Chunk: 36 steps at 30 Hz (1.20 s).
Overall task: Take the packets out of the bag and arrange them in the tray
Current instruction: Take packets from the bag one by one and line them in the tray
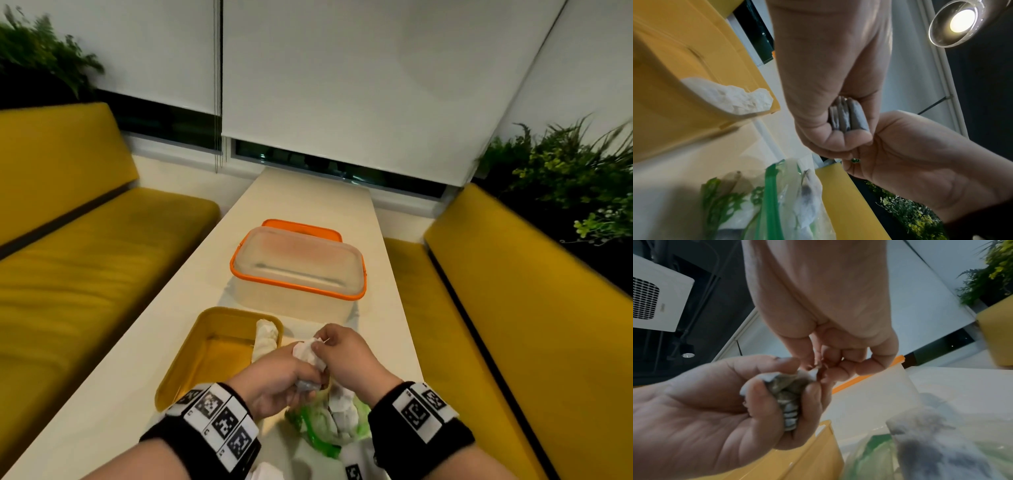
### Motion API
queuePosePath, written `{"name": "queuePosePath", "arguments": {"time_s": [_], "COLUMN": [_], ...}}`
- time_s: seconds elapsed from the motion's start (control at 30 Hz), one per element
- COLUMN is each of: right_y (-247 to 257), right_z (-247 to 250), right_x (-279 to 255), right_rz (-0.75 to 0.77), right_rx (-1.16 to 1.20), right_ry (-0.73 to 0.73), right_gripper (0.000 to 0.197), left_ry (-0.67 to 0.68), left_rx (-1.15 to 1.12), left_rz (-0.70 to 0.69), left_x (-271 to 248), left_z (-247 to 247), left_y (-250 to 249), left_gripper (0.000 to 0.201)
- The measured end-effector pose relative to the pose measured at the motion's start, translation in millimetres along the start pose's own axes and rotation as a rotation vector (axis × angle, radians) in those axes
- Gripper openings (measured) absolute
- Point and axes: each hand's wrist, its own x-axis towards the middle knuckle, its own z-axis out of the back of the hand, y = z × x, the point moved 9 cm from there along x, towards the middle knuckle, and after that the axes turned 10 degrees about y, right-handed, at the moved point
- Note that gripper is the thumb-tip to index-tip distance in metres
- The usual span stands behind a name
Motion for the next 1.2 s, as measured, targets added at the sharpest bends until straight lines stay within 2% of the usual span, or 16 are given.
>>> {"name": "queuePosePath", "arguments": {"time_s": [0.13,0.2,0.27,0.33,0.37,0.5,0.57,0.63,0.77,0.87,1.0,1.2], "right_y": [6,9,9,13,16,13,7,4,8,14,21,25], "right_z": [0,1,10,23,23,-7,-9,-11,-20,-23,-25,-28], "right_x": [-10,-19,-30,-44,-49,-52,-50,-49,-44,-38,-34,-33], "right_rz": [-0.006,0.023,0.078,0.153,0.178,0.158,0.130,0.115,0.112,0.117,0.102,0.141], "right_rx": [-0.016,0.113,0.252,0.241,0.212,0.016,-0.032,-0.049,-0.099,-0.073,0.043,-0.026], "right_ry": [0.069,0.049,-0.080,-0.245,-0.261,-0.078,-0.082,-0.058,0.041,0.087,0.185,0.218], "right_gripper": [0.006,0.004,0.008,0.014,0.015,0.027,0.035,0.034,0.033,0.034,0.058,0.041], "left_ry": [0.040,0.013,-0.043,-0.084,-0.100,-0.153,-0.154,-0.151,-0.182,-0.176,-0.172,-0.222], "left_rx": [0.036,0.012,-0.091,-0.200,-0.220,-0.223,-0.264,-0.321,-0.268,-0.173,-0.074,-0.006], "left_rz": [-0.008,-0.002,-0.004,-0.007,-0.007,-0.034,-0.034,-0.028,-0.026,-0.028,-0.047,-0.032], "left_x": [-7,-12,-17,-20,-21,-22,-21,-21,-23,-26,-27,-30], "left_z": [-16,-15,-6,1,4,0,-7,-9,3,5,7,12], "left_y": [-6,-5,-2,2,4,12,19,24,26,25,18,16], "left_gripper": [0.022,0.016,0.013,0.012,0.009,0.012,0.021,0.026,0.019,0.016,0.021,0.023]}}
